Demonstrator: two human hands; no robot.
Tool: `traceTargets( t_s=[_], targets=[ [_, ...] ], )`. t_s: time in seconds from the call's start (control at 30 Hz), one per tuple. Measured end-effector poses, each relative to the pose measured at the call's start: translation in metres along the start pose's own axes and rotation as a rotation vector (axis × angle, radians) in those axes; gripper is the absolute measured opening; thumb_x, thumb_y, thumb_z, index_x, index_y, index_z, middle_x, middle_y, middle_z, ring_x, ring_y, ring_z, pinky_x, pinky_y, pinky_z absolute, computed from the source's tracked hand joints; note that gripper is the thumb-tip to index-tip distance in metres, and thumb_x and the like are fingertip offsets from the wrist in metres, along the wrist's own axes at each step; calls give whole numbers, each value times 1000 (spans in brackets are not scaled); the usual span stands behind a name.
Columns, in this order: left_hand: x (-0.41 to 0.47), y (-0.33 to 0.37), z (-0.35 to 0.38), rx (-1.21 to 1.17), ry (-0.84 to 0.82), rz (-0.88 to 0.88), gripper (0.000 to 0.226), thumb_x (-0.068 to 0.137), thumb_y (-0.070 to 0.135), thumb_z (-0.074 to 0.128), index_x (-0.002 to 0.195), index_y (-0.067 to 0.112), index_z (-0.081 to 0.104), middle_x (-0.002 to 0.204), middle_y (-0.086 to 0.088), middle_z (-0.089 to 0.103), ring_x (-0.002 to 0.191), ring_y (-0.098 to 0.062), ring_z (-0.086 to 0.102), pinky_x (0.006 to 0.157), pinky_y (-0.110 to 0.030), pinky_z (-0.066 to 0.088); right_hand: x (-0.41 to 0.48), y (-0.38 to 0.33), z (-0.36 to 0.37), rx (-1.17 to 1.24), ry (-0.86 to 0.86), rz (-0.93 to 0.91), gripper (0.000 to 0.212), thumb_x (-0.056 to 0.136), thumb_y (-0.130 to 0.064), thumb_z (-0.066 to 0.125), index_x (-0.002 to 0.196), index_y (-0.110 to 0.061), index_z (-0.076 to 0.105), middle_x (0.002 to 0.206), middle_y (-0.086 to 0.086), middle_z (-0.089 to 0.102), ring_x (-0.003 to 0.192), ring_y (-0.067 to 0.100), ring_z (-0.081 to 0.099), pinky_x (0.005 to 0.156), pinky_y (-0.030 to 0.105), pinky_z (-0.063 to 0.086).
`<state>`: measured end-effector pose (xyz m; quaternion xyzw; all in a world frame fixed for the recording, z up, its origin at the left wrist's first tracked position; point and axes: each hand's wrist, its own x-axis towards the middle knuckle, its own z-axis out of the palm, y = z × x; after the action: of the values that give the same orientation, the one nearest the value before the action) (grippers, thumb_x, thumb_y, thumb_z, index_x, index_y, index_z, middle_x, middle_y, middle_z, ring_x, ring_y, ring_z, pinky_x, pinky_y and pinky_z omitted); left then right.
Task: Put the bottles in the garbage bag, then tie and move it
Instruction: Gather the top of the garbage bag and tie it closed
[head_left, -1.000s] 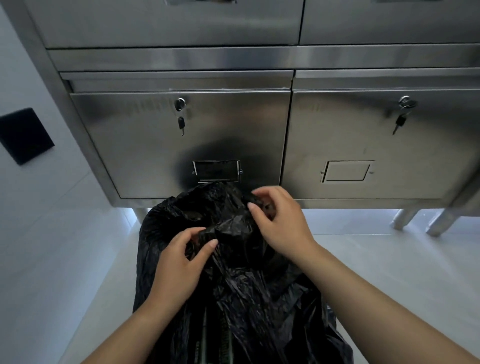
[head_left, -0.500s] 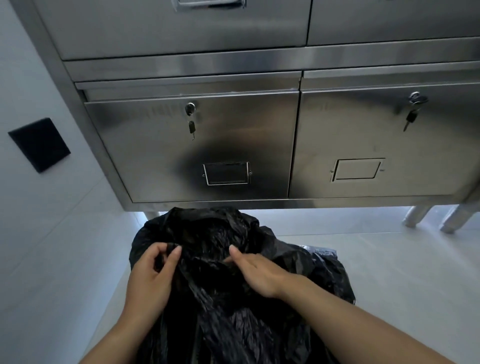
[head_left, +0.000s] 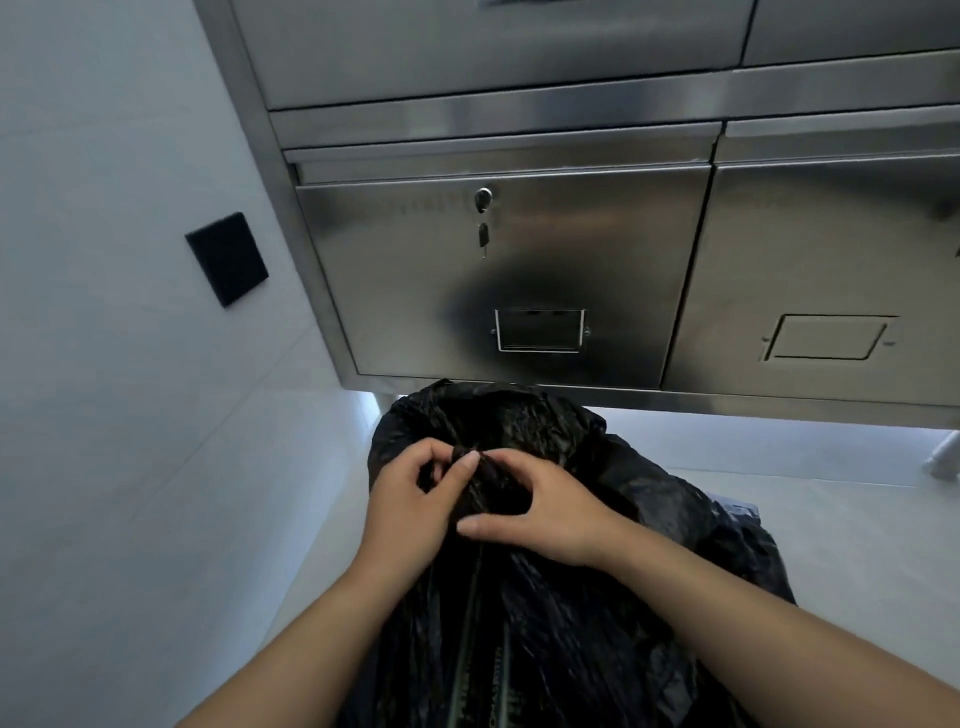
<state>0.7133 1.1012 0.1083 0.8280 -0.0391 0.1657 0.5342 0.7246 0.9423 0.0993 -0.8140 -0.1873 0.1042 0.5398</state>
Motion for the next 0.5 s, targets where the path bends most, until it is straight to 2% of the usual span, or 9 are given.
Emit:
traceTargets(
  t_s=[0.1,0.17,0.27,0.37,0.43,0.5],
  targets=[
    [-2,-1,-8,1,0,-10,23,83,26,66,68,10,60,56,9,41,53,-1,40,53,-13,34,0,0,-5,-120,-37,-23,26,69,-26,77,91,-17,67,88,-2,73,81,9,67,83,37,53],
    [-3,-2,-10,-41,31,-47,22,84,27,65,66,14,60,52,12,42,51,0,40,51,-11,34,2,-3,-10,-109,-25,-26,8,74,-19,74,79,-15,68,76,7,70,68,9,60,75,39,52],
    [-5,-2,-9,-127,47,-109,21,85,29,63,70,16,62,55,12,46,55,-4,45,55,-14,40,4,-12,-16,-95,-16,-47,12,77,-21,73,81,-10,69,81,18,71,70,12,59,74,40,51],
    [-5,-2,-9,-134,38,-123,21,86,32,61,74,15,62,64,0,52,62,-10,51,64,-28,45,3,-18,-18,14,-38,-61,15,83,-17,68,89,-4,66,85,11,69,78,14,61,82,42,51],
    [-5,-1,-10,-167,20,-134,19,86,32,60,75,16,61,67,-6,57,63,-13,59,66,-33,49,2,-22,-12,123,-67,-60,17,88,-13,61,96,2,61,91,13,69,84,16,62,86,41,51],
    [-5,0,-11,-179,15,-125,17,87,32,59,75,20,59,70,-7,62,64,-13,63,66,-29,51,3,-25,-4,185,-73,-72,16,91,-12,56,100,0,58,92,7,69,86,12,63,85,32,52]
  ],
)
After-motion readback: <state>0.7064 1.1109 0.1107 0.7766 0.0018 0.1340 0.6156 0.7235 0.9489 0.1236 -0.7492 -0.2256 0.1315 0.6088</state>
